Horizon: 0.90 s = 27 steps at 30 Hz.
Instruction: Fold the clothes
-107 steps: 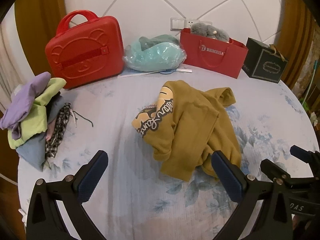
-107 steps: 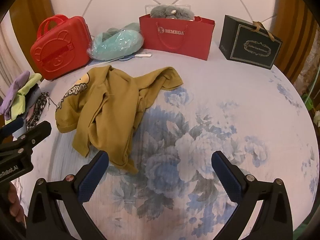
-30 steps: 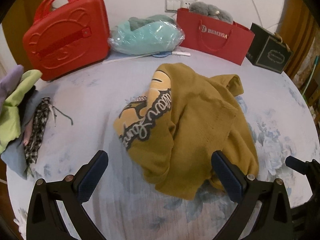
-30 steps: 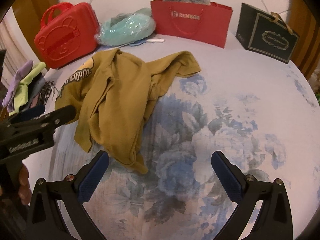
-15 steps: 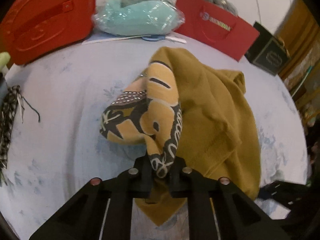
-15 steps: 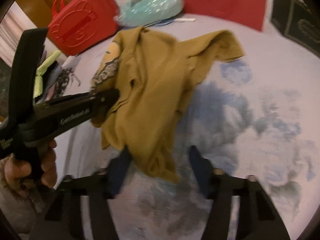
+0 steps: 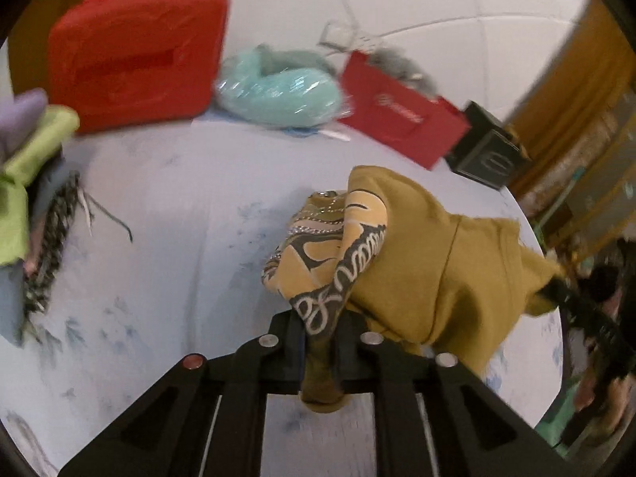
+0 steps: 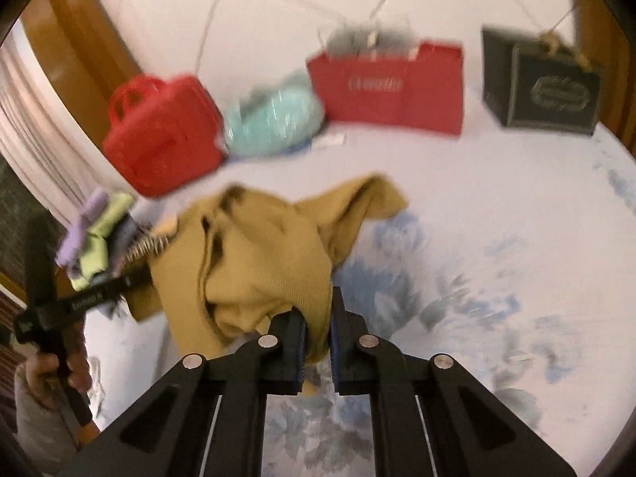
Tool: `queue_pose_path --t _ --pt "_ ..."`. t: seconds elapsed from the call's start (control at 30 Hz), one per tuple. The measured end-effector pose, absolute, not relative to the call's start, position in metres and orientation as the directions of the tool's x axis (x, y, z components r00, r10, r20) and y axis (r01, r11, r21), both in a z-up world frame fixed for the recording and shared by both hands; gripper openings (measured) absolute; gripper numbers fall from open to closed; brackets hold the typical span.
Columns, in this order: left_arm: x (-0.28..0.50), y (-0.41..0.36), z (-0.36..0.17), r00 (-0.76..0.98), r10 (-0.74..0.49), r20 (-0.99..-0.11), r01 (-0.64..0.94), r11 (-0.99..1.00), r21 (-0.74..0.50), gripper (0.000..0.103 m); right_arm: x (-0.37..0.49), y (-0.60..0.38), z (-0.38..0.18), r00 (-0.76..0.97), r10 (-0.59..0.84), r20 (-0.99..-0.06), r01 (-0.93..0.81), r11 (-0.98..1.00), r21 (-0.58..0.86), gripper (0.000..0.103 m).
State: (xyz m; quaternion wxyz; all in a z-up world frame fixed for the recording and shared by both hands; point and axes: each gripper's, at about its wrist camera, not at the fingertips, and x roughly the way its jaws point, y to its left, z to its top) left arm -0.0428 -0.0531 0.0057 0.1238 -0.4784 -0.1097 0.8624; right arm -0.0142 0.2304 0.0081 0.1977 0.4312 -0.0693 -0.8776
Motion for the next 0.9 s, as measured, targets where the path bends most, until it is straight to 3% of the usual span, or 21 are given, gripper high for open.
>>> queue_pose_path --t 0.03,0.07,0.1,0.2,0.27,0.3,0.33,0.9 --pt "-0.038 -0.049 0.010 -0.518 0.297 -0.802 -0.106 -0.953 -0.284 0.029 -0.007 0.232 0.018 -0.563 -0.407 -0.719 0.302 -0.912 0.279 0.009" --pt "-0.034 -0.045 0.014 -0.524 0.274 -0.806 -0.102 -0.960 -0.260 0.051 -0.002 0.233 0.025 -0.571 -0.401 -0.716 0.309 -0.913 0.266 0.009" --pt "-0.031 -0.044 0.017 -0.532 0.268 -0.803 -0.102 -0.962 -0.253 0.063 0.004 0.235 0.031 -0.578 -0.394 -0.714 0.313 -0.916 0.252 0.009" --pt "-0.028 -0.035 0.018 -0.526 0.260 -0.810 -0.096 -0.964 -0.247 0.063 0.005 0.239 0.021 -0.535 -0.384 -0.753 0.310 -0.918 0.249 0.011" --pt "-0.028 -0.027 0.016 -0.516 0.273 -0.812 -0.102 -0.961 -0.258 0.063 0.006 0.243 0.006 -0.512 -0.371 -0.775 0.277 -0.925 0.260 0.030" --pt "-0.028 -0.020 0.015 -0.513 0.275 -0.813 -0.109 -0.960 -0.256 0.063 0.008 0.248 -0.002 -0.500 -0.366 -0.785 0.264 -0.928 0.264 0.047" --pt "-0.029 -0.013 0.012 -0.506 0.273 -0.818 -0.118 -0.962 -0.248 0.063 0.010 0.251 -0.008 -0.494 -0.362 -0.790 0.256 -0.929 0.266 0.052" --pt "-0.090 0.064 -0.049 -0.442 0.182 -0.878 -0.119 -0.982 -0.144 0.060 -0.004 0.299 -0.049 -0.449 -0.337 -0.828 0.182 -0.941 0.284 0.054"
